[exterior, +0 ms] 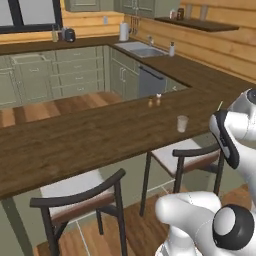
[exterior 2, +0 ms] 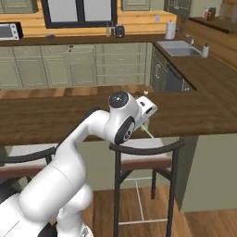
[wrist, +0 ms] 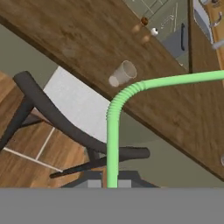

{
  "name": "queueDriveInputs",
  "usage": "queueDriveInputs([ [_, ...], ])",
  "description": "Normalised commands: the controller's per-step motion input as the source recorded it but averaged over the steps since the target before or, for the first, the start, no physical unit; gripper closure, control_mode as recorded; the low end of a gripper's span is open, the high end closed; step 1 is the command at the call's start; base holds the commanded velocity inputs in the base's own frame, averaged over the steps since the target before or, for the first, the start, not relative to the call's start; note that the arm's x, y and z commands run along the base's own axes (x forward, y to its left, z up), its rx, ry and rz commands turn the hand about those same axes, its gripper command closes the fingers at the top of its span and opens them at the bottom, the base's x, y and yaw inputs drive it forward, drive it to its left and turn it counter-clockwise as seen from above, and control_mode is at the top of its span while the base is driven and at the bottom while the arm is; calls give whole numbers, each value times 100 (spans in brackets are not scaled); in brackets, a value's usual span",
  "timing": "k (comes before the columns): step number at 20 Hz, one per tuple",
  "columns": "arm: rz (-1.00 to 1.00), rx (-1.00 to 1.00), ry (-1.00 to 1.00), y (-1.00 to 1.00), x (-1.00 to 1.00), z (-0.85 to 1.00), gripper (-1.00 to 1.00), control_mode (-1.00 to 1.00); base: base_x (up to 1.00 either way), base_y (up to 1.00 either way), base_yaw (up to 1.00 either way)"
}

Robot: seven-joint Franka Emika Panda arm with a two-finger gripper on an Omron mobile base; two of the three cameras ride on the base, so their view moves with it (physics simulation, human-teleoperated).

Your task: Take a straw from the drawer in front and place it inside the glass cup on the dining counter.

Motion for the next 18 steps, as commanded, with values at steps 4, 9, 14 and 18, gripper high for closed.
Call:
queueDriveInputs([
  [4,0,0,0,0,0,0,100,100,28,-97,31],
  [9,0,0,0,0,0,0,100,100,45,-66,42],
  [14,0,0,0,0,0,0,100,100,43,-64,49],
  [18,0,0,0,0,0,0,100,100,39,-67,50],
])
